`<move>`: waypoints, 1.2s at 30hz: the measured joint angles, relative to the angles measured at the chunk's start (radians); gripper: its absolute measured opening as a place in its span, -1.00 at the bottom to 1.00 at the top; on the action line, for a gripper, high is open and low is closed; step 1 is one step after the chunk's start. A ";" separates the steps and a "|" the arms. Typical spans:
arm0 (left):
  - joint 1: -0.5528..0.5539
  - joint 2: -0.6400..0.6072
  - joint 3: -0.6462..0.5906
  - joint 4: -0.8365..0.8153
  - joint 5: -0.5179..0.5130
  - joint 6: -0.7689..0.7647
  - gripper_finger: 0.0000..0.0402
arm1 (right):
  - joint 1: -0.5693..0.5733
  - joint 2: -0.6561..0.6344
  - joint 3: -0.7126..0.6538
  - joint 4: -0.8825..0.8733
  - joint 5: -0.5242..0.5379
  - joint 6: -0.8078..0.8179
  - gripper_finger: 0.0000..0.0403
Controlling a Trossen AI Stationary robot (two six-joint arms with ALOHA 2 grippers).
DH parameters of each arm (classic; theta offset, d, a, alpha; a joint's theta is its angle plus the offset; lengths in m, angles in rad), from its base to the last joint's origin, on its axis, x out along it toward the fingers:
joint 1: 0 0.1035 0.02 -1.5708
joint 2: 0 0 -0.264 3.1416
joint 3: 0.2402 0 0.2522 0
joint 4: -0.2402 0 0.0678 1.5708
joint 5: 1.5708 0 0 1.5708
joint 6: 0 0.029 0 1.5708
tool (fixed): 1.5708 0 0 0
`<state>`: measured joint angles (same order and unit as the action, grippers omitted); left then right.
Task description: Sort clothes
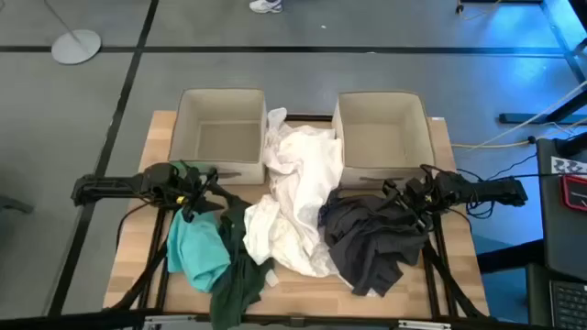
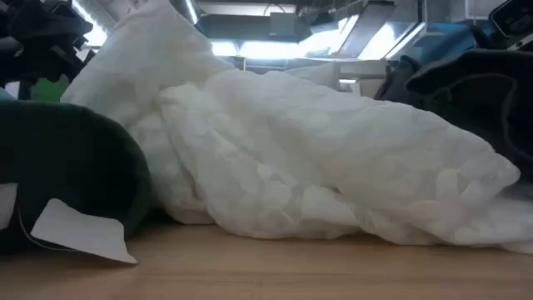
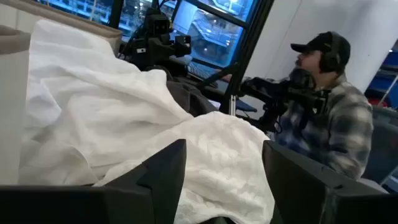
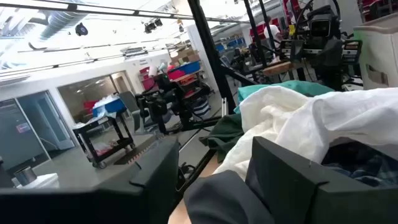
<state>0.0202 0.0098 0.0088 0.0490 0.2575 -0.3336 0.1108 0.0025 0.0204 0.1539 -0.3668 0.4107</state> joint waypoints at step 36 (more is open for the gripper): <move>0.000 0.000 0.000 0.000 0.000 0.000 0.01 | 0.000 0.000 0.000 0.000 0.062 -0.130 0.04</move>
<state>0.0200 0.0101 0.0086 0.0490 0.2573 -0.3336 0.1112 0.0021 0.0208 0.1543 -0.3051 0.2810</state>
